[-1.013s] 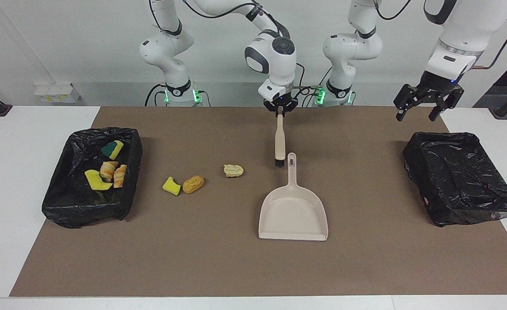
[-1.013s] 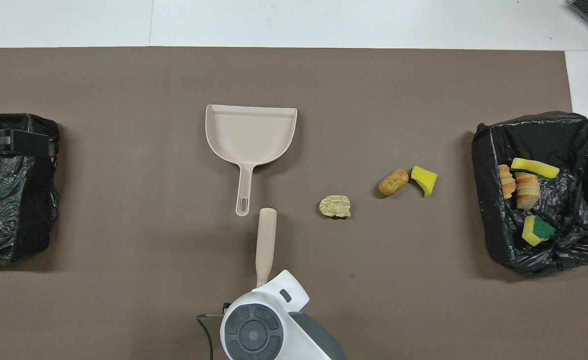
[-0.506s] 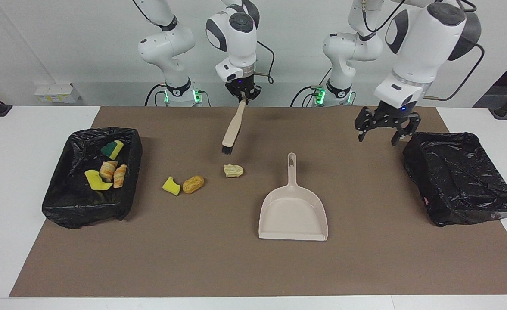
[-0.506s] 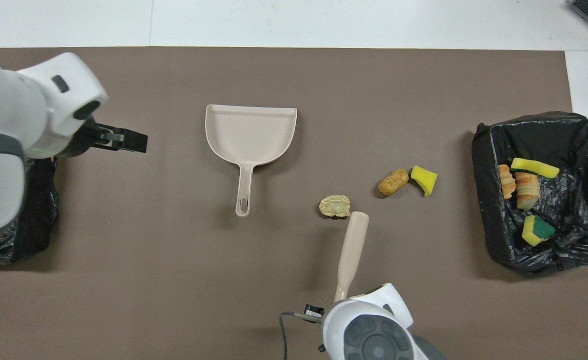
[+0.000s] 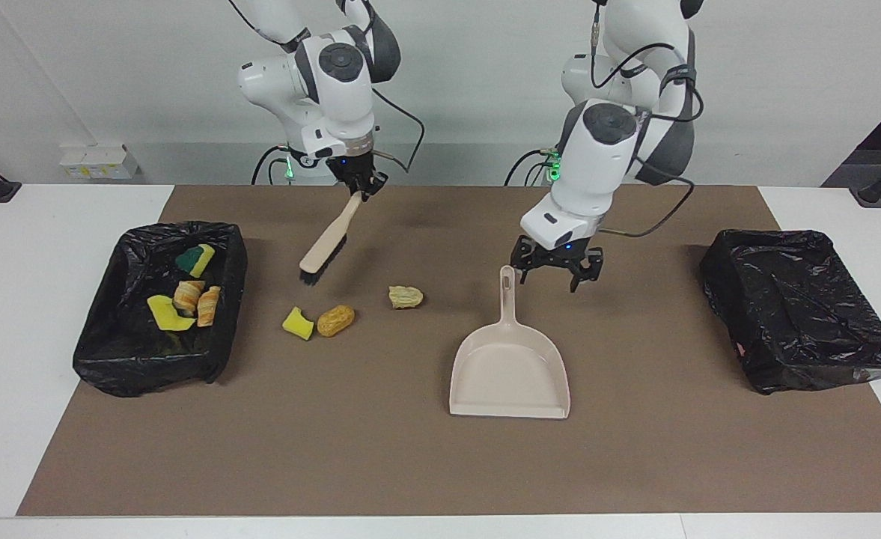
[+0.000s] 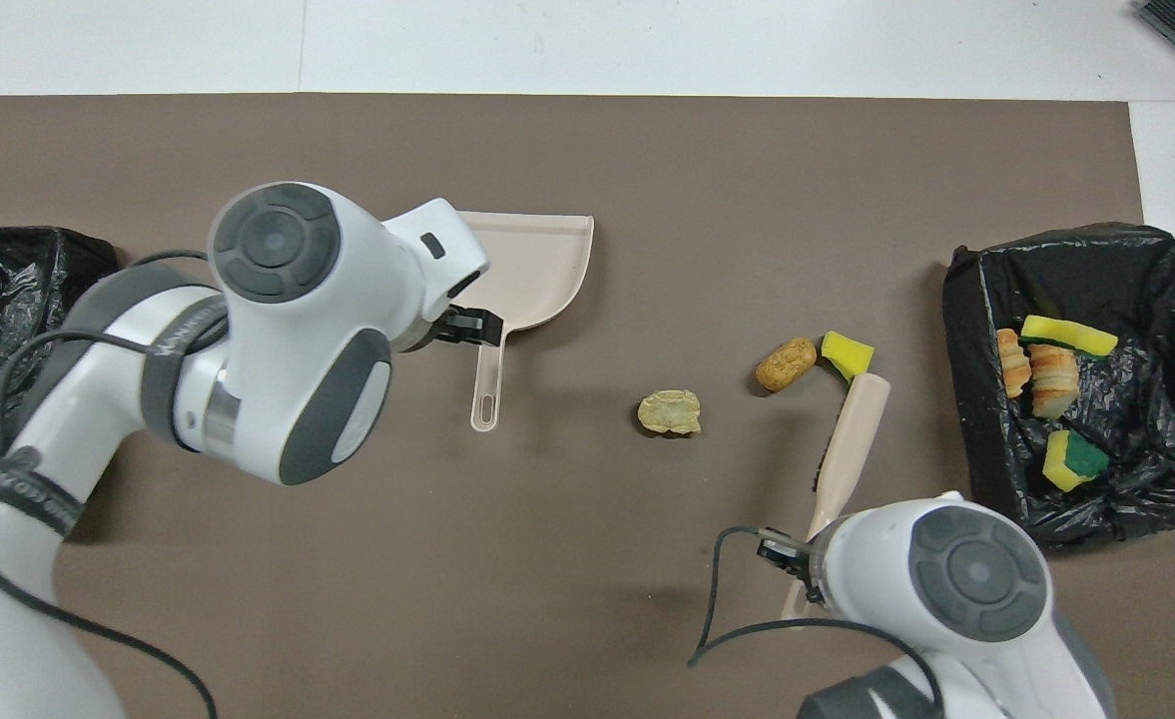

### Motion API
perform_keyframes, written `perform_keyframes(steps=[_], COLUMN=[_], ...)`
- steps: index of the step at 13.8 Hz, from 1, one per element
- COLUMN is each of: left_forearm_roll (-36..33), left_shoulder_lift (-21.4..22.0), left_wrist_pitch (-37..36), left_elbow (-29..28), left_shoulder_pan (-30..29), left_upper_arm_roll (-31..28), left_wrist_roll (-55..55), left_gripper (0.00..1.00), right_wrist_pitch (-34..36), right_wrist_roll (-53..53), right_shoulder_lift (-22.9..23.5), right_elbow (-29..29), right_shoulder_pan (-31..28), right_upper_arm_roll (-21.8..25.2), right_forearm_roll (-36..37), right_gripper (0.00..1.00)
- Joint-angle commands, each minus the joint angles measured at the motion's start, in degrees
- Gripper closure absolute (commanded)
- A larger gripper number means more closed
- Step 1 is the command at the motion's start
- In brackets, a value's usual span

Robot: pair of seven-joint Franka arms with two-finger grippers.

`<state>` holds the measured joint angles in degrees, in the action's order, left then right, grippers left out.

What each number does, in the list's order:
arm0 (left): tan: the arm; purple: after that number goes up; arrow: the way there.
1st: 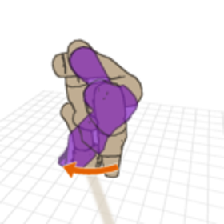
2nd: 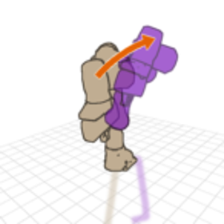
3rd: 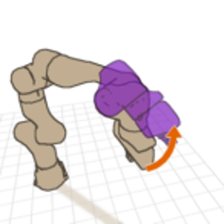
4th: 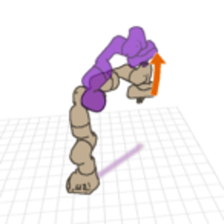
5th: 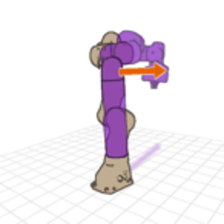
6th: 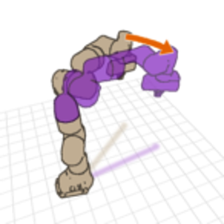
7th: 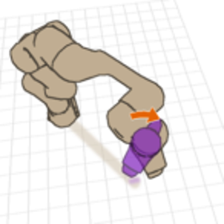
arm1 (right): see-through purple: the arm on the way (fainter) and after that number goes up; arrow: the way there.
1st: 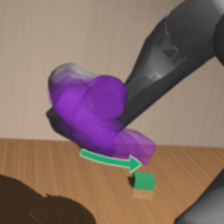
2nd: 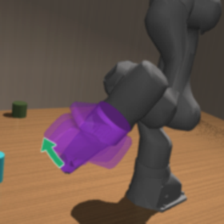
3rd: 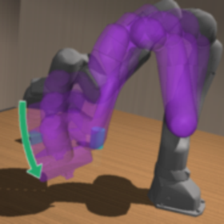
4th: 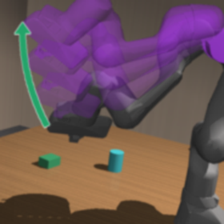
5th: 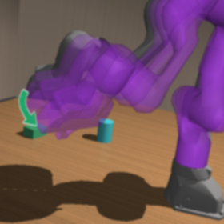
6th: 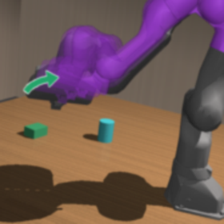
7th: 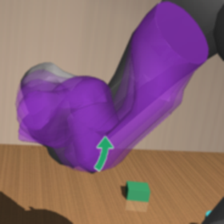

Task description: Sweep and dump trash in bin

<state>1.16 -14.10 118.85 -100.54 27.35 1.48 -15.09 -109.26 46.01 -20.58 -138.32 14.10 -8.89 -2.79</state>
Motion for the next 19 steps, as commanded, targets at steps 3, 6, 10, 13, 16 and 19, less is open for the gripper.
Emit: perform_keyframes(steps=[3, 6, 10, 13, 16, 19], left_forearm_roll=[0.3, 0.2, 0.3, 0.2, 0.2, 0.2], left_shoulder_lift=[0.9, 2.0, 2.1, 1.7, 0.6, 0.6], left_wrist_pitch=[5.8, 5.8, 10.1, 11.3, 11.8, 8.3], left_elbow=[-7.4, -9.8, -13.7, -13.6, -13.5, -12.4], left_shoulder_pan=[4.9, 5.5, 7.3, 6.9, 7.2, 7.0], left_upper_arm_roll=[-1.0, -0.9, -0.9, -0.9, -1.0, -1.0], left_wrist_roll=[-5.0, -6.9, -6.6, -6.2, -6.2, -6.2], left_gripper=[0.0, 0.0, 0.0, 0.0, 0.2, 1.0], right_wrist_pitch=[-3.4, -6.7, -13.6, -13.5, -10.9, -6.7], right_wrist_roll=[-15.1, -15.6, -15.8, -15.1, -13.2, -11.7], right_shoulder_lift=[2.6, 6.7, 15.6, 21.7, 25.6, 27.2], right_elbow=[-0.3, -0.3, 3.0, 8.9, 15.1, 20.8], right_shoulder_pan=[-10.2, -10.8, -10.8, -7.5, -2.1, 2.9], right_upper_arm_roll=[-0.7, -0.7, -0.7, -1.0, -1.1, -1.0], right_forearm_roll=[1.2, 1.9, 2.8, 2.7, 1.5, -2.6], right_gripper=[1.0, 1.0, 1.0, 1.0, 1.0, 1.0])
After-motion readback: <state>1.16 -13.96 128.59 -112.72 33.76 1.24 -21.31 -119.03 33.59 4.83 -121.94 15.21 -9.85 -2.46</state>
